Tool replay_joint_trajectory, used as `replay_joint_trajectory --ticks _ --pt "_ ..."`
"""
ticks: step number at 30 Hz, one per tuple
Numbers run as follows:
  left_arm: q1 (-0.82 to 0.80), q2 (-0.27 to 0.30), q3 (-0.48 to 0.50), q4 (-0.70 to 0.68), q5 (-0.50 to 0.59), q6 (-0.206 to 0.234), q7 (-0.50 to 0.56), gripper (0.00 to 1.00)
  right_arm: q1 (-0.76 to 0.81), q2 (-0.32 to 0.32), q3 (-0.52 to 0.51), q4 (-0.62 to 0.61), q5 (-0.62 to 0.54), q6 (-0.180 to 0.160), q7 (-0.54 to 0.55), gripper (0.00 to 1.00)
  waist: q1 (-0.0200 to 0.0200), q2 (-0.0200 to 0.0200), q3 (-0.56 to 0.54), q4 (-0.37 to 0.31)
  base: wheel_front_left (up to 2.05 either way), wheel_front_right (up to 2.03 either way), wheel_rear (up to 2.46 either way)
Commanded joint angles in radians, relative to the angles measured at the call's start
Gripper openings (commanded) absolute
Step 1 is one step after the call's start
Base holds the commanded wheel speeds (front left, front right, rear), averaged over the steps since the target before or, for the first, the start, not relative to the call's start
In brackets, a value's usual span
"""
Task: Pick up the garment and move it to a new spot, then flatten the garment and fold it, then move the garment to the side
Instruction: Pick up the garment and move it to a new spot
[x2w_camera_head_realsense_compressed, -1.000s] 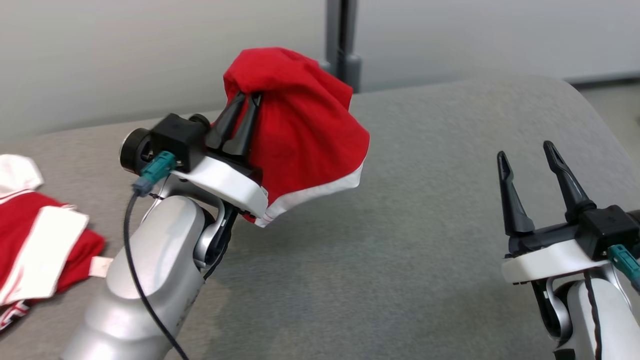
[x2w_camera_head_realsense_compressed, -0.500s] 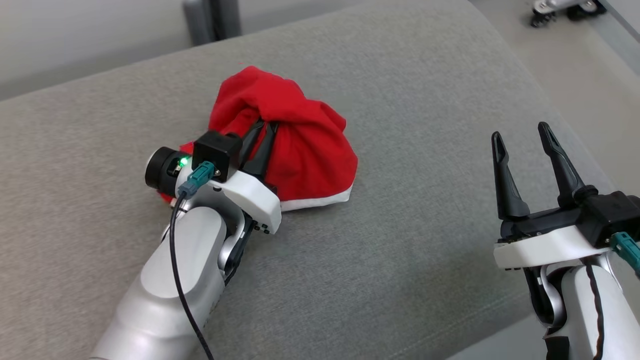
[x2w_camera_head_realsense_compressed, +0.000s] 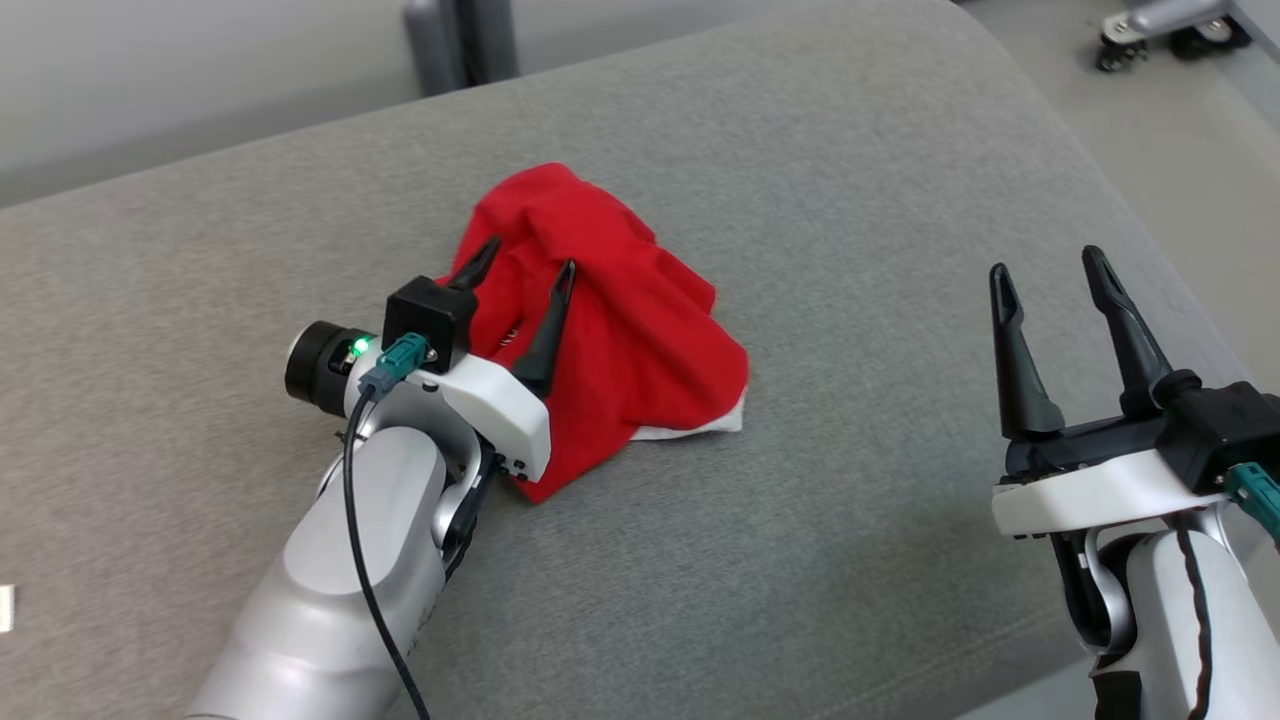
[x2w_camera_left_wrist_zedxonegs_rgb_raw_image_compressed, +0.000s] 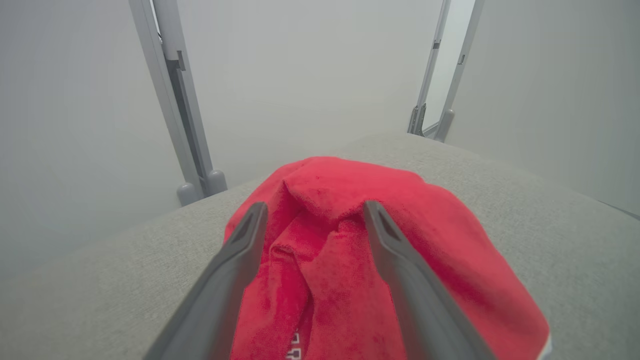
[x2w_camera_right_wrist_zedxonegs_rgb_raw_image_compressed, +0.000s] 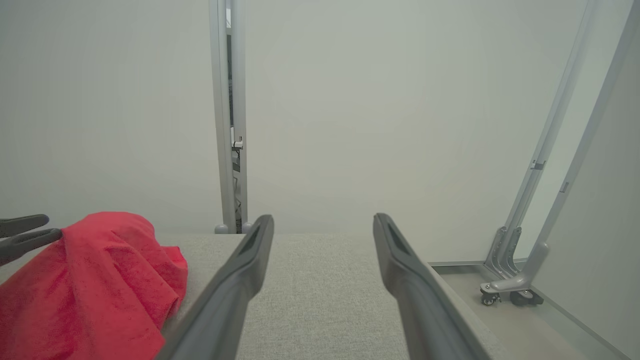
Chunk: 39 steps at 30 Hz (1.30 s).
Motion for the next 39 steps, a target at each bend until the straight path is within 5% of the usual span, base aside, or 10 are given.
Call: replay_joint_trajectory --ticks 1,11,24,33,39 --pt "0.006 0.005 0.018 -0.029 0.013 0.008 0.000 1.00 0.004 -0.003 -0.014 -0.001 -0.006 0.000 0.000 1.00 0.0000 0.0000 -0.033 0.044 0.00 0.00 0.00" --pt "0.106 0.023 0.161 -0.209 0.042 0.019 0.000 1.00 0.039 -0.004 -0.038 0.008 -0.050 0.000 0.000 1.00 0.0000 0.0000 -0.140 0.203 0.00 0.00 0.00" --pt "0.394 0.022 0.333 -0.468 0.054 -0.055 0.000 1.00 0.098 -0.039 0.013 -0.019 -0.035 0.000 0.000 1.00 0.0000 0.0000 -0.215 0.357 0.00 0.00 0.00" --pt "0.583 0.003 0.394 -0.577 0.073 -0.085 0.000 1.00 0.148 -0.043 0.008 -0.005 -0.031 0.000 0.000 1.00 0.0000 0.0000 -0.243 0.393 0.00 0.00 0.00" --pt "0.647 0.004 0.376 -0.609 0.068 -0.045 0.000 1.00 0.173 -0.033 0.009 0.007 -0.027 0.000 0.000 1.00 0.0000 0.0000 -0.249 0.399 0.00 0.00 0.00"
